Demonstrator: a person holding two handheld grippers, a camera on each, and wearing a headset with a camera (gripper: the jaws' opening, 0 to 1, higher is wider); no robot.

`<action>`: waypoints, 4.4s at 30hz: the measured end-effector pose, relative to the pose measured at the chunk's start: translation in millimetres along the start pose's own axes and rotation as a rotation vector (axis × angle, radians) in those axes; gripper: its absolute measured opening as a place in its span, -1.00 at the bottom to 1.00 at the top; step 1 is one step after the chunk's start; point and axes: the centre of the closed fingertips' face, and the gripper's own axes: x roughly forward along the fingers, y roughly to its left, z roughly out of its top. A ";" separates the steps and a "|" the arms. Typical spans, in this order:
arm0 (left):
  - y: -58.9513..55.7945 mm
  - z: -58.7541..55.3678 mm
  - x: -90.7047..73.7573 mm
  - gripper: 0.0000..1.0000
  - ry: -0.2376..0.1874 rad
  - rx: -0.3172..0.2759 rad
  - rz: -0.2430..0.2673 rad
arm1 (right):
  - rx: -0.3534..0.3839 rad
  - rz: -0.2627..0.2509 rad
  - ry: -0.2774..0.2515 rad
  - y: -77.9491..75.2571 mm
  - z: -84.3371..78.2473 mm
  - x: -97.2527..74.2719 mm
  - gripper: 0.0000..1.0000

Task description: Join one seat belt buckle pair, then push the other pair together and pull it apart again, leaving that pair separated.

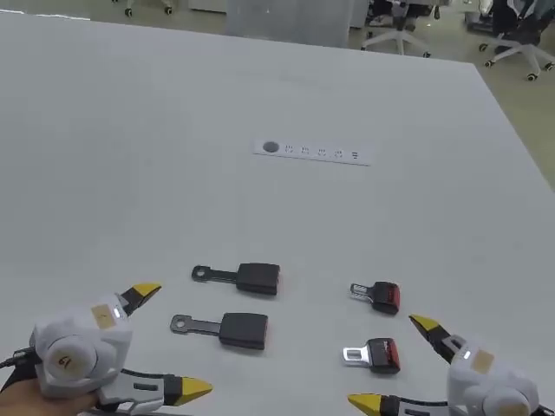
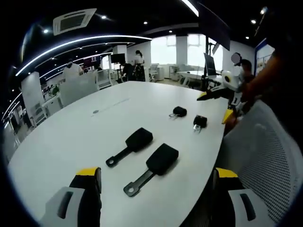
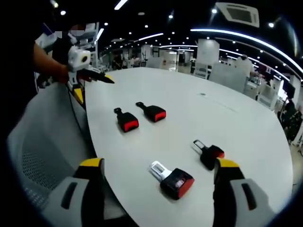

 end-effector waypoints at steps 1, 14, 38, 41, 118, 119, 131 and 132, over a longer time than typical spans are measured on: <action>-0.1 0.0 0.0 1.00 0.000 -0.001 0.000 | 0.000 0.000 0.001 0.1 0.2 -0.3 0.95; -1.9 -1.4 0.5 1.00 0.007 -0.007 -0.002 | -0.011 0.017 0.017 -0.9 -4.5 -1.3 0.91; 3.1 0.2 23.8 1.00 0.033 0.003 -0.041 | -0.022 0.067 0.075 -15.2 -18.4 8.6 0.80; 2.8 -0.3 28.3 0.99 0.040 0.011 -0.053 | -0.021 0.074 0.082 -17.4 -19.7 10.5 0.79; -9.0 -37.7 112.0 -0.28 0.240 0.353 -0.382 | -0.237 0.423 0.313 -28.2 -69.9 28.3 -0.26; -9.3 -37.8 112.3 -0.28 0.238 0.357 -0.385 | -0.234 0.421 0.307 -28.3 -70.0 28.2 -0.27; -13.9 -40.7 113.5 -0.29 0.239 0.353 -0.405 | -0.202 0.409 0.266 -28.9 -68.5 29.5 -0.28; -14.1 -40.7 113.6 -0.29 0.238 0.353 -0.405 | -0.196 0.407 0.263 -28.7 -68.0 29.9 -0.28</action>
